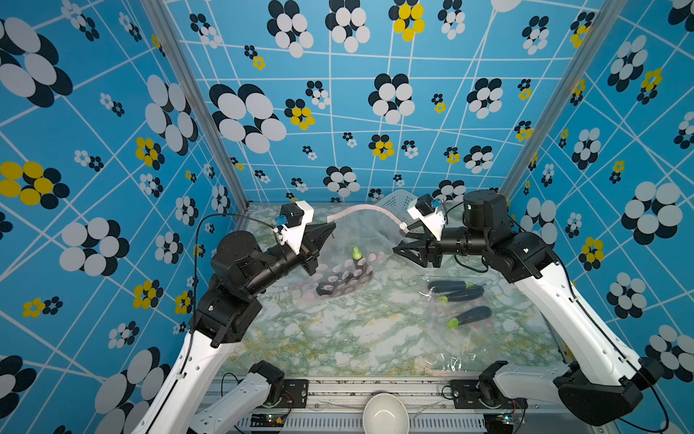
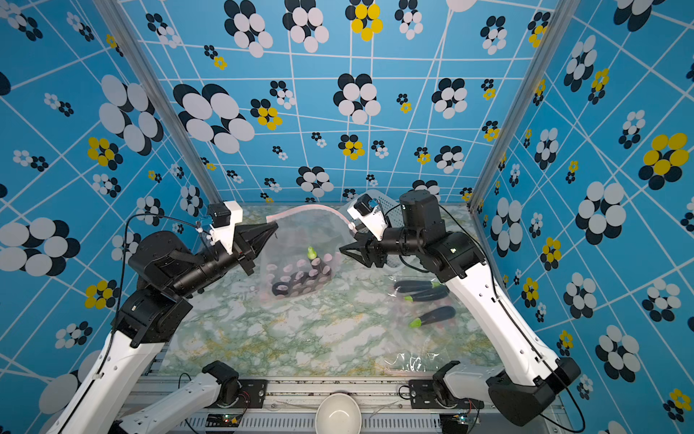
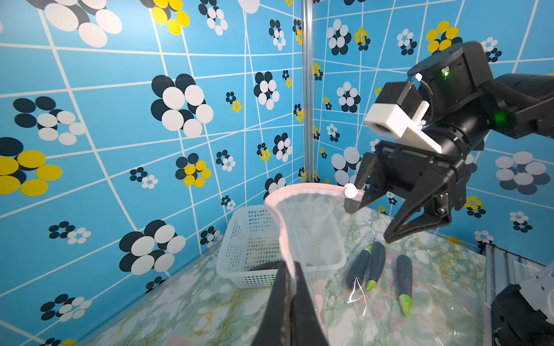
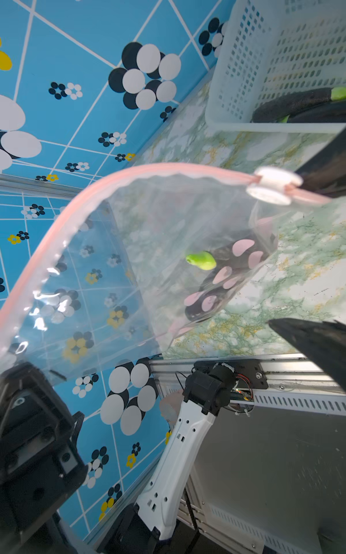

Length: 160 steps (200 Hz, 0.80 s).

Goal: Place the eggplant in a zip-top bag and seal the zipper
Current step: Zip the zipper on the zipper food storage bag.

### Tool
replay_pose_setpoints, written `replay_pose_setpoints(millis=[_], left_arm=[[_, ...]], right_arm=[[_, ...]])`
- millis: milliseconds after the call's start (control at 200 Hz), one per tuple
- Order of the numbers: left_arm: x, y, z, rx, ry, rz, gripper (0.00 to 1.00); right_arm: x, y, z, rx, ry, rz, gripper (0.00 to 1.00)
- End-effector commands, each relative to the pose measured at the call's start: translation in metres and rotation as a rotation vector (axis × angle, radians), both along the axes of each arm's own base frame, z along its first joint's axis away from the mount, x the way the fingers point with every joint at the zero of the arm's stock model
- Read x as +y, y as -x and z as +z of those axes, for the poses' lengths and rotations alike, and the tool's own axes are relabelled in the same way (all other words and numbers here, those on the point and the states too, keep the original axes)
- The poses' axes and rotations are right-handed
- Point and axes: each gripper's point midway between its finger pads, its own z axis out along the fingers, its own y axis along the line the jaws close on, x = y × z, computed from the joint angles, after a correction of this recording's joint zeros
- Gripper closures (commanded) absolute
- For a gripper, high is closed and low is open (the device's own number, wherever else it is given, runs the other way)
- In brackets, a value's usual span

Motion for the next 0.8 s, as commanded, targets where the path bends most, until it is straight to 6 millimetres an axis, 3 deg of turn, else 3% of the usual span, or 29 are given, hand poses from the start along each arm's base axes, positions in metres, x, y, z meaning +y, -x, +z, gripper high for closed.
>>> replay_pose_setpoints(millis=[0,230,390,795], left_arm=[[-0.005,0.003,0.005,-0.025,0.017,-0.042,1.0],[-0.01,0.005,0.002,-0.017,0.02,-0.077,1.0],[-0.012,0.008,0.003,-0.019,0.021,-0.1,1.0],[-0.022,0.013,0.0,-0.016,0.018,-0.168,1.0]], right_arm=[[0.007,-0.005,0.006,-0.037,0.057,0.004,0.36],[0.04,0.001,0.024,-0.103,0.107,0.106,0.36],[0.059,0.007,0.024,-0.119,0.134,0.172,0.34],[0.08,0.016,0.017,-0.096,0.138,0.282,0.31]])
